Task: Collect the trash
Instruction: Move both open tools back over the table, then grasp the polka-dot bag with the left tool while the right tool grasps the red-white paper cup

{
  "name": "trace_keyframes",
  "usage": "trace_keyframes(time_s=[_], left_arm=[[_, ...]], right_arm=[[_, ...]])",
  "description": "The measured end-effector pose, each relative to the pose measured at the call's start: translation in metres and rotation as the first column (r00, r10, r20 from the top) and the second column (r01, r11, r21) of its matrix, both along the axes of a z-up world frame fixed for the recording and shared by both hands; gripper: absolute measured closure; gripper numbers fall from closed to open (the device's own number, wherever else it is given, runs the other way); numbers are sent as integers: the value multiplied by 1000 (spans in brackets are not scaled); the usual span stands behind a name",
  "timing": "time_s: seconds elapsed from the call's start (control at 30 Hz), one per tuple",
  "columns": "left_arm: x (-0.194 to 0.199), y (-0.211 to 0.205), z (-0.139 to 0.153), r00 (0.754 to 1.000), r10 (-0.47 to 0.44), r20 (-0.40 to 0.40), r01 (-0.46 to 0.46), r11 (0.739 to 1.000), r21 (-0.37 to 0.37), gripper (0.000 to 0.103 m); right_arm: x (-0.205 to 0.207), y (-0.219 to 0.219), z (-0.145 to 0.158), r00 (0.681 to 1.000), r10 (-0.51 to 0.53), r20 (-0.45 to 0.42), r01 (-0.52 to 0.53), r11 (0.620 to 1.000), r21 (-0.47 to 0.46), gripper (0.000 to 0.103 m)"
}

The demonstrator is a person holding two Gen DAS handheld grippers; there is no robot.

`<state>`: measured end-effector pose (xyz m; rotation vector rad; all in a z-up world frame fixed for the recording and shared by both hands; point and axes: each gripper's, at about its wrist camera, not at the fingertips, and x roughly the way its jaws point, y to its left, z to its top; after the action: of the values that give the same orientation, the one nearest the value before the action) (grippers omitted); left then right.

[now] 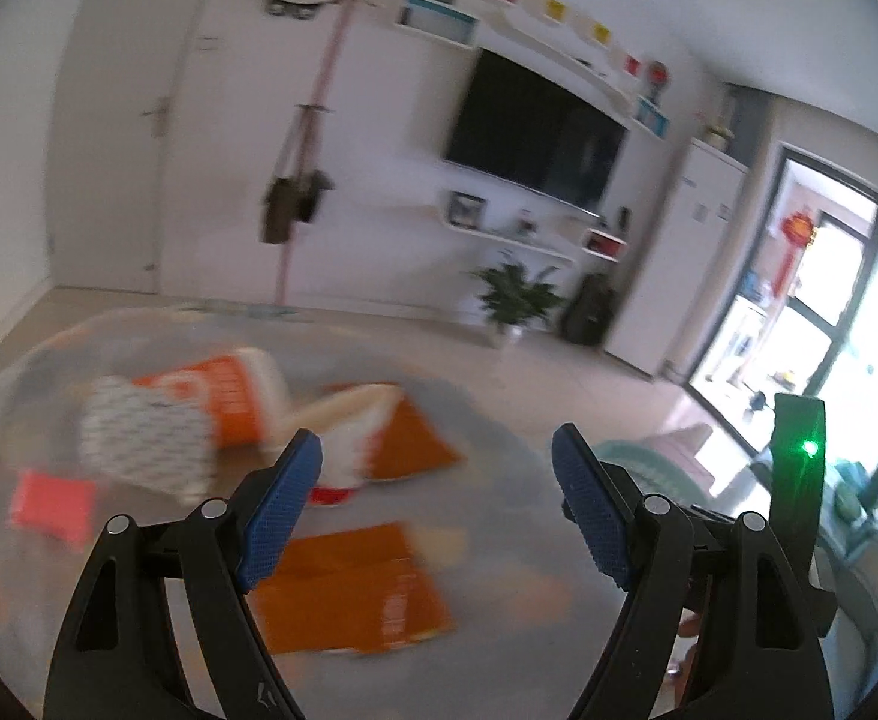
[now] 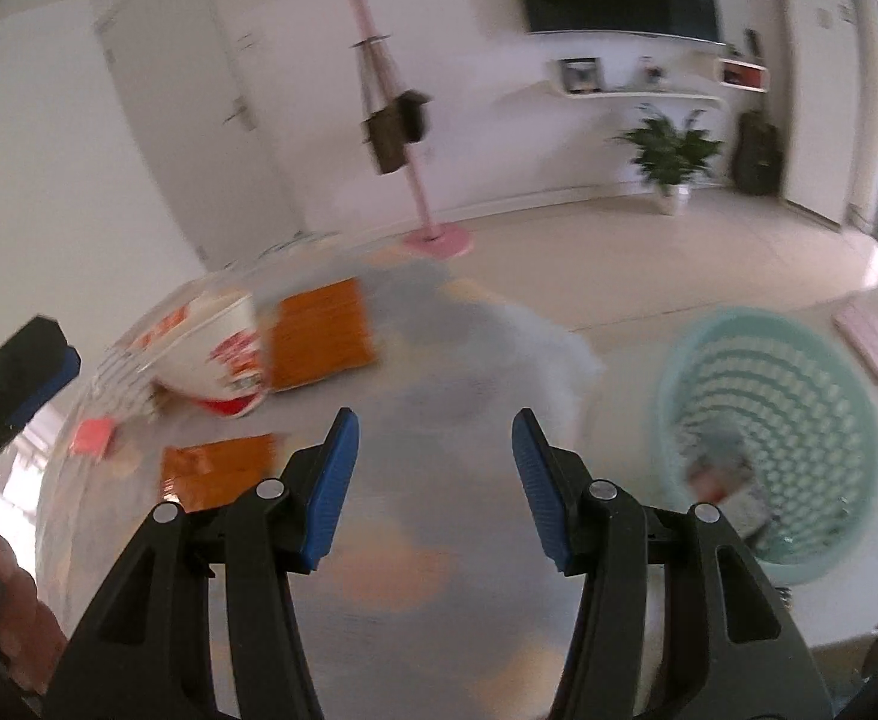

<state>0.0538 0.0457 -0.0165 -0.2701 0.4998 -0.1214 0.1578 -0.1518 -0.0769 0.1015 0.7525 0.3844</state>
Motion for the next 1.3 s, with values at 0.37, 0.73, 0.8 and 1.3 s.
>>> trace_keyframes(time_s=[0.37, 0.73, 0.8, 1.3], left_arm=[[-5, 121, -12, 967, 246, -71, -247, 969, -8, 25], [49, 158, -53, 958, 201, -205, -225, 970, -98, 25], [53, 156, -59, 959, 182, -215, -210, 971, -114, 26], [33, 138, -64, 992, 61, -114, -82, 978, -192, 85]], right_arm=[[-13, 96, -20, 983, 181, 22, -181, 984, -3, 47], [-14, 119, -12, 971, 229, 63, -225, 972, -70, 36], [-8, 121, -6, 970, 231, 73, -226, 971, -73, 35], [69, 148, 26, 991, 95, 94, -86, 992, -93, 41]])
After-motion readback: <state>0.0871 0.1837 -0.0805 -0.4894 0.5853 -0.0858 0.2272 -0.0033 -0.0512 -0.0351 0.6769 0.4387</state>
